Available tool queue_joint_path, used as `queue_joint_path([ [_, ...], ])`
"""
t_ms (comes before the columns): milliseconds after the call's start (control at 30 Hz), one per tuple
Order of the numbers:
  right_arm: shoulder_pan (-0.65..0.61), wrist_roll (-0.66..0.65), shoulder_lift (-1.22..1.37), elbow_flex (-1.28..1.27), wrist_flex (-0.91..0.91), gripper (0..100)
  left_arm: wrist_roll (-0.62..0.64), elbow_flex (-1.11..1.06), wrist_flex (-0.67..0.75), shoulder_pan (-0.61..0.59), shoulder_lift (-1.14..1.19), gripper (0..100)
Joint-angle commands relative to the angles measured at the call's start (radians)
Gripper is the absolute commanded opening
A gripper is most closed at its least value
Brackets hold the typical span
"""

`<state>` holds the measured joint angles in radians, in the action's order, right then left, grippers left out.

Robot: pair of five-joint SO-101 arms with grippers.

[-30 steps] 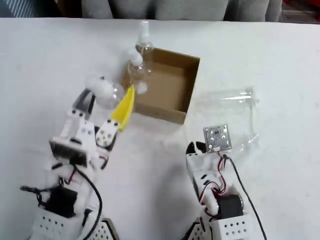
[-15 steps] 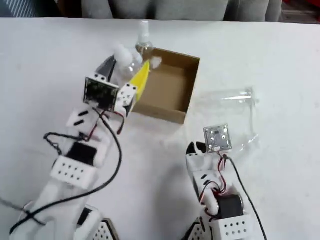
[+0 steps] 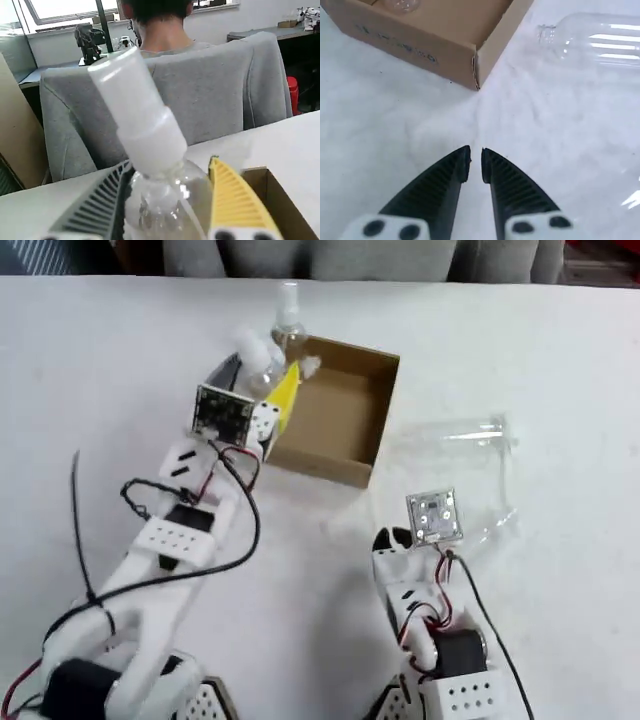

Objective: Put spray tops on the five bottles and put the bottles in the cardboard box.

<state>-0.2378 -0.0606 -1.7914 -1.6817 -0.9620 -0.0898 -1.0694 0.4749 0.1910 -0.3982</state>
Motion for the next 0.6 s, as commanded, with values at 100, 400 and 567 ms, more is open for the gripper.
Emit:
queue_joint_path([
  [100,0.008,-0.005,-0.001,-0.009,-0.004,1.6,-0.005,0.017,0.196,-0.010,0.145,2],
  [400,0.001,-0.005,-0.005,-0.009,-0.028,1.6,-0.005,0.060,0.350,-0.030,0.328,2],
  [567,0.001,-0.005,-0.005,-0.009,-0.031,1.6,-0.005,0.071,0.388,-0.033,0.384,2],
])
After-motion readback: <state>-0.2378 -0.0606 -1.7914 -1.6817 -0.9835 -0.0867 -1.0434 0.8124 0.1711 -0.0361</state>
